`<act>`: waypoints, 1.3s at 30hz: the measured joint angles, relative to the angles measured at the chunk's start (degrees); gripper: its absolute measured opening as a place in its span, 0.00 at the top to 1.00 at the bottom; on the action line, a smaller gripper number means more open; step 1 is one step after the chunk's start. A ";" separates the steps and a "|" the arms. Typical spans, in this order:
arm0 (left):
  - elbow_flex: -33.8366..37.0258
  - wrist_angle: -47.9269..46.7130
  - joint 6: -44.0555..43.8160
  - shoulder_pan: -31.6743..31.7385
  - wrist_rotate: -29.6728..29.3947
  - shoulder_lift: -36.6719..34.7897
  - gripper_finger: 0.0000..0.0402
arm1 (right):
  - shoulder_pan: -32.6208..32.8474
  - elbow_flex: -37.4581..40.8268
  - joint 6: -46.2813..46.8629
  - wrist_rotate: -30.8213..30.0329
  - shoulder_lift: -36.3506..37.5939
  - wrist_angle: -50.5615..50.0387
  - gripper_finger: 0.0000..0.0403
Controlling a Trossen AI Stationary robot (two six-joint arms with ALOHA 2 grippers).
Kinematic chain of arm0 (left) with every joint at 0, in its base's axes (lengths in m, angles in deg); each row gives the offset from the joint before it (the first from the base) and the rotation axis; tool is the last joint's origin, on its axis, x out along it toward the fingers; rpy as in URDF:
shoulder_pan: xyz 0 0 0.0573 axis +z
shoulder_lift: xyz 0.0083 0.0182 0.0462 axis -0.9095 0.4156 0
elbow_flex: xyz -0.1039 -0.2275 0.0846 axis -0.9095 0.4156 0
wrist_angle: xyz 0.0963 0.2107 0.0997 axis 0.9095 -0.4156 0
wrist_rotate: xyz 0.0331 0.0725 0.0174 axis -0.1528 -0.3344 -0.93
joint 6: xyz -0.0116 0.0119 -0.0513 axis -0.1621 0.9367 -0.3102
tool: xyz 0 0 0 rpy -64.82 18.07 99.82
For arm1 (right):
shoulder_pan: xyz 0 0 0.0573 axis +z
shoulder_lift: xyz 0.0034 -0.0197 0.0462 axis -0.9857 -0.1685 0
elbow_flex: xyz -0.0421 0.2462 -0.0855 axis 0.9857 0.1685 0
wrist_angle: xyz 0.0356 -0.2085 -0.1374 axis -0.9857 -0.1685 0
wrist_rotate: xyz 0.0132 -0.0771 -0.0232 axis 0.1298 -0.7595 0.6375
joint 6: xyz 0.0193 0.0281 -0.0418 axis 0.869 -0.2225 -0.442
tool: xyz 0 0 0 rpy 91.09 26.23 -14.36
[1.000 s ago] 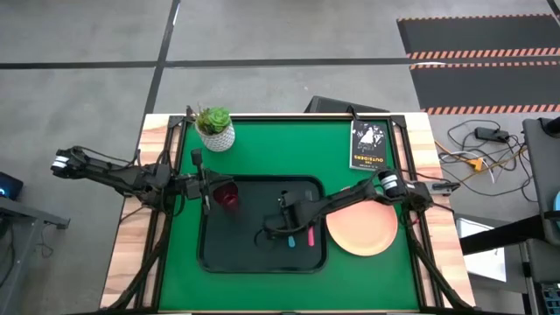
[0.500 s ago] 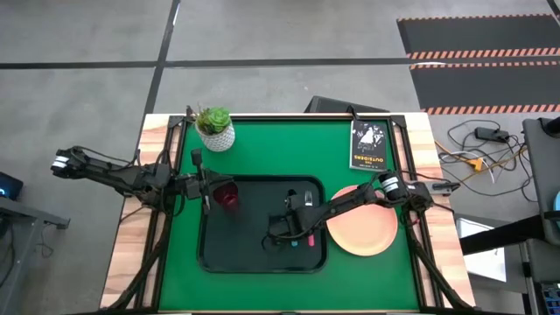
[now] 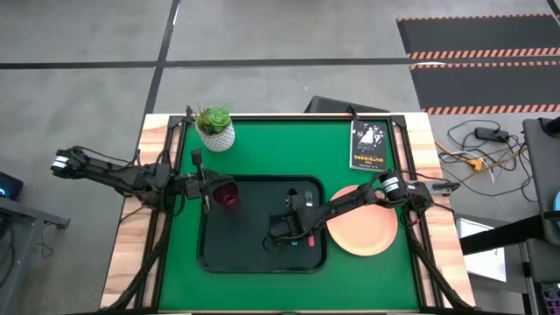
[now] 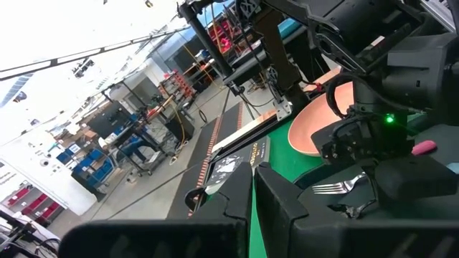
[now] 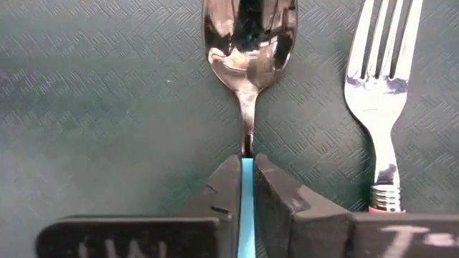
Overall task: Pick and place plate/cup/fork/spoon on tray
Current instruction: Put the light blue spoon on the black tray to the left of the pink fork, then put the orange plate on the black tray to the bottom right of the red cup
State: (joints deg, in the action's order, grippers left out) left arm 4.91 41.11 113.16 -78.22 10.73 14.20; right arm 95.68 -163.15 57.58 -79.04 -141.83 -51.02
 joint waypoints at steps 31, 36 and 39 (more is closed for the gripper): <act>0.11 0.12 -3.21 0.00 0.02 1.49 1.00 | 3.96 0.80 -26.92 13.99 14.30 -11.27 0.74; -0.02 0.38 -4.52 0.00 0.01 2.48 1.00 | 5.47 8.12 -23.02 18.41 18.27 -14.36 0.78; -0.04 1.20 -4.52 0.00 0.00 2.94 1.00 | 6.42 13.37 -24.78 22.07 20.92 -9.54 0.79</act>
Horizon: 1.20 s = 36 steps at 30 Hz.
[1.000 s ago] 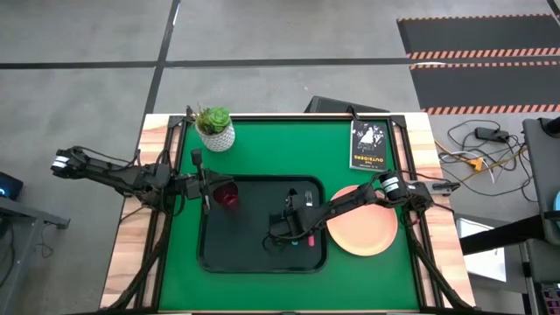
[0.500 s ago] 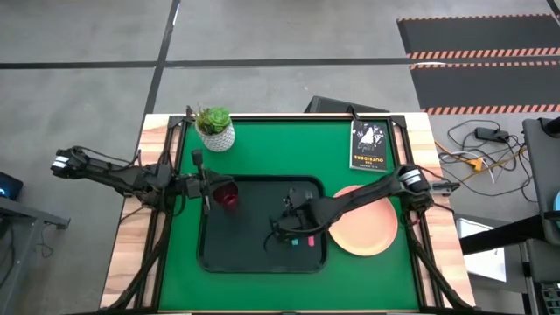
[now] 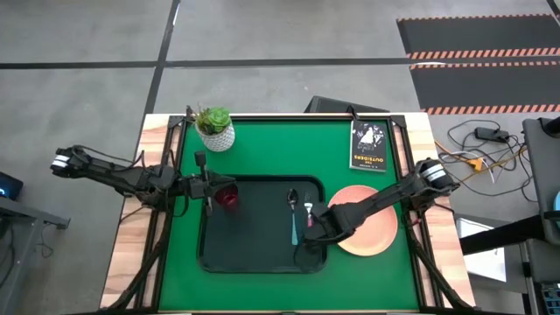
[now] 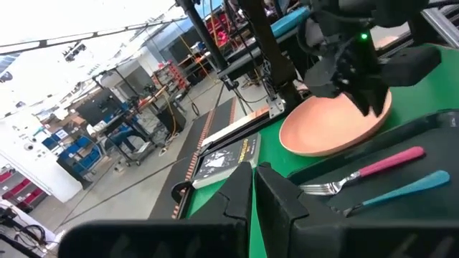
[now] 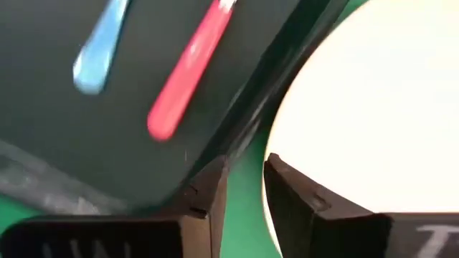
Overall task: Pick and place plate/cup/fork/spoon on tray
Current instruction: Put the orange plate on the black tray to the bottom right of the red cup
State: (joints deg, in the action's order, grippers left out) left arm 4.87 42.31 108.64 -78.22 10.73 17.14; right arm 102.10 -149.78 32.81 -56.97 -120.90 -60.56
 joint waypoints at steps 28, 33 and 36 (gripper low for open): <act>-0.03 7.30 -1.53 0.00 -0.13 0.53 1.00 | 3.42 13.05 -5.58 9.09 1.39 9.17 0.58; -0.01 7.37 -1.51 0.00 -0.13 0.49 1.00 | 3.50 13.12 -5.73 9.03 -1.44 9.04 0.68; -0.01 7.37 -1.51 0.01 -0.13 0.51 1.00 | 3.46 13.12 -5.71 9.49 -1.75 8.93 0.77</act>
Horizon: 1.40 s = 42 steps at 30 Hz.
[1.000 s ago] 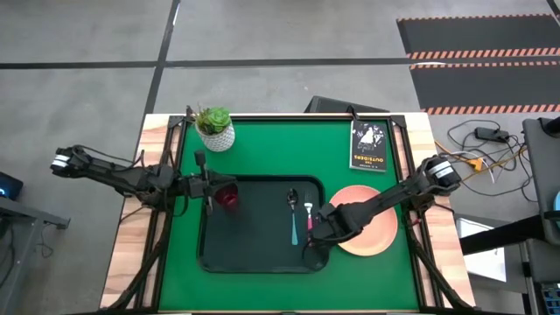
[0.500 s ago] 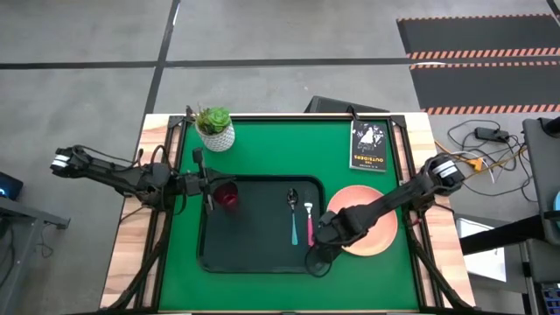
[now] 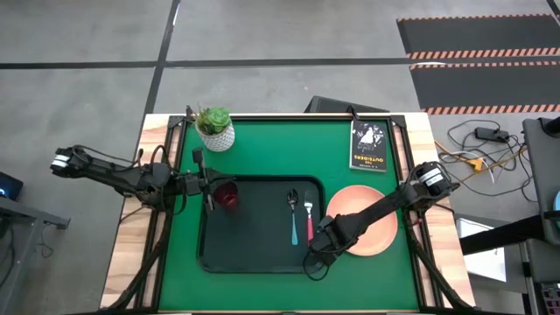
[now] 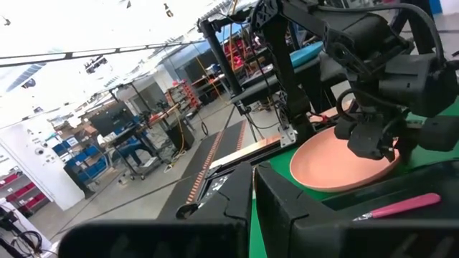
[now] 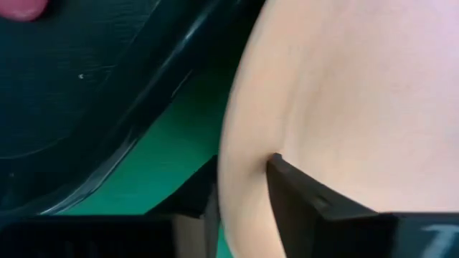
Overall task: Pick and place plate/cup/fork/spoon on tray
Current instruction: Put the orange plate on the black tray to the bottom right of the red cup
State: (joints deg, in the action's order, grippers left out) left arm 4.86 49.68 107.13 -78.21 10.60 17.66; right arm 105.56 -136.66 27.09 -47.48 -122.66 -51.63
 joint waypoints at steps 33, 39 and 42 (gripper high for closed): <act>0.05 -0.02 0.04 -0.01 0.01 0.02 1.00 | 2.99 -19.11 1.56 -10.51 0.48 -22.44 0.98; 0.07 0.00 0.00 -0.01 0.02 0.03 1.00 | 4.41 -23.24 1.58 -15.62 0.48 -28.50 0.98; 0.05 0.02 -0.02 0.01 0.02 0.02 1.00 | 4.88 -25.57 1.50 -18.50 0.48 -31.01 0.98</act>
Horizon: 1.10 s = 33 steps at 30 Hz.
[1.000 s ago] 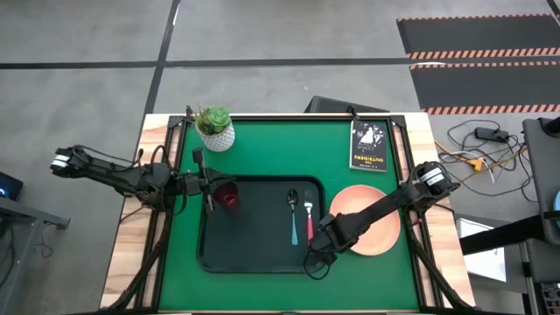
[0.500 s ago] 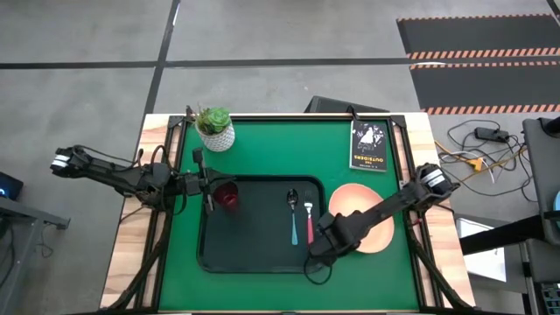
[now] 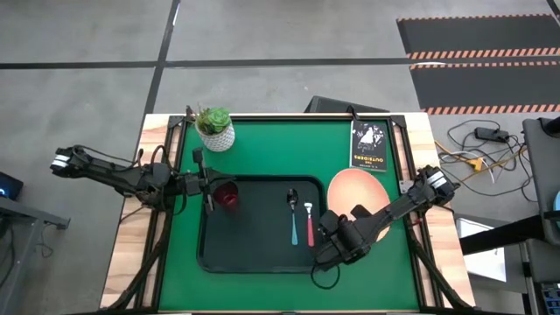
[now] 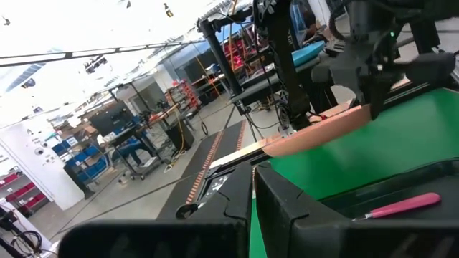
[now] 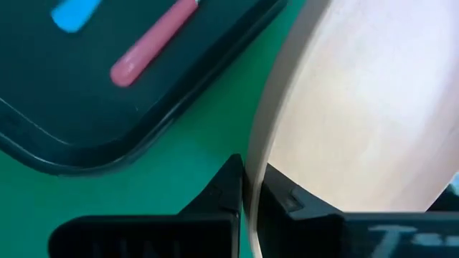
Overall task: Pick and place plate/cup/fork/spoon on tray
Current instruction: Put the orange plate on the black tray to the bottom right of the red cup
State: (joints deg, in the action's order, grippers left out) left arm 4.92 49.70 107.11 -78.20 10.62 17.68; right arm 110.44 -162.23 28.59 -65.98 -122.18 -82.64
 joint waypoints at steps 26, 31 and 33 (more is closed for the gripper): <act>-0.19 6.48 -3.51 0.01 0.00 -0.60 1.00 | -2.30 -32.65 -71.85 -16.03 -21.77 5.71 0.98; -0.29 6.48 -4.51 -0.02 0.01 -1.64 1.00 | -2.30 -38.28 -79.35 -14.76 -26.91 7.45 0.98; -0.29 6.42 -4.52 -0.02 0.02 -2.03 1.00 | -2.28 -37.90 -80.82 -12.63 -26.98 7.87 0.98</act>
State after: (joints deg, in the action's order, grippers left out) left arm 4.62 56.12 102.59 -78.22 10.64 15.65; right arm 108.16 -200.13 -52.23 -78.61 -149.15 -74.77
